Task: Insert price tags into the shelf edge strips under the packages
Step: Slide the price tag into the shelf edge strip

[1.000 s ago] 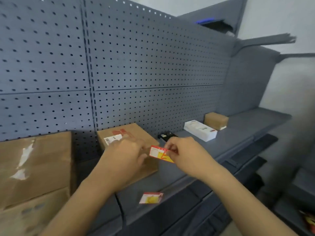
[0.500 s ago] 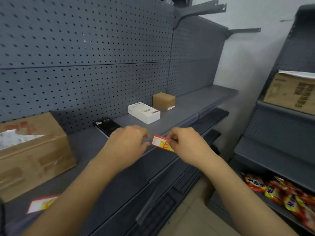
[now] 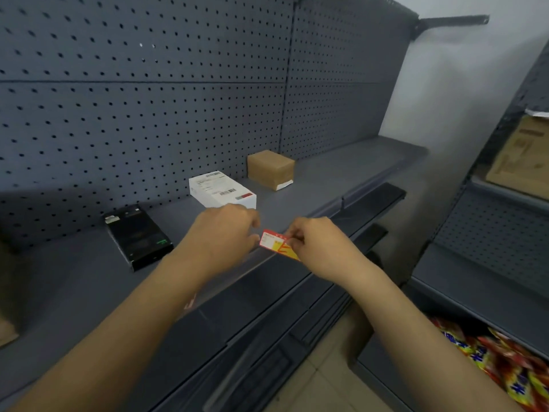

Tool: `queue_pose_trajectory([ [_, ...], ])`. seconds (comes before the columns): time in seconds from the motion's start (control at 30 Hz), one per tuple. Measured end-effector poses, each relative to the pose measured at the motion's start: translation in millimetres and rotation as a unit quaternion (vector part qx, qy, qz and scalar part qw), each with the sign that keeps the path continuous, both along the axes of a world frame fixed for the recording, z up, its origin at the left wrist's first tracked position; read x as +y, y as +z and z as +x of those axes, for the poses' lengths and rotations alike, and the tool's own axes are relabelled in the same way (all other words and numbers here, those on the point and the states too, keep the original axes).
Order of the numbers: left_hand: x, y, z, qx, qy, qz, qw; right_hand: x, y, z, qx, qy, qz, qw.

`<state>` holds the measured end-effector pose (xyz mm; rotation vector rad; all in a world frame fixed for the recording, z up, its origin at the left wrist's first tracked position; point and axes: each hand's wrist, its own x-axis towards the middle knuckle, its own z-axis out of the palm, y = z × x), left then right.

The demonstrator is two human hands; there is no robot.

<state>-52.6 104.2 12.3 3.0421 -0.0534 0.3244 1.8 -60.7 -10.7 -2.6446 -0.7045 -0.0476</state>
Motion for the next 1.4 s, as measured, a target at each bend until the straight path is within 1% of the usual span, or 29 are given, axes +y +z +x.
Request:
queue_pose_trajectory([
  [0.17,-12,-2,42,0.013,0.022,0.013,1.000,-9,-5,53,0.021,0.024,0.022,0.999],
  [0.3,-21,-12,67,0.038,0.057,0.008,0.998,-16,-11,95,0.041,0.062,0.035,0.997],
  [0.47,-35,-21,92,0.066,0.141,-0.002,0.988,-36,-22,148,0.085,0.134,0.025,0.987],
  [0.67,-64,-38,103,0.075,0.224,-0.021,0.972,-44,-33,199,0.110,0.208,0.066,0.970],
  [0.8,-75,-58,110,0.102,0.253,-0.018,0.962,-31,-41,210,0.114,0.276,0.088,0.950],
  [0.93,-75,-79,112,0.125,0.266,0.026,0.956,-18,-49,214,0.111,0.332,0.103,0.931],
  [1.07,-74,-90,114,0.111,0.285,0.029,0.952,-9,-57,215,0.098,0.380,0.108,0.914],
  [1.13,-76,-91,117,0.100,0.293,0.028,0.950,-5,-59,215,0.085,0.390,0.111,0.910],
  [1.27,-79,-96,122,0.104,0.299,0.051,0.947,-1,-61,215,0.076,0.394,0.125,0.908],
  [1.4,-81,-99,121,0.086,0.300,0.028,0.950,2,-64,217,0.069,0.392,0.126,0.909],
])
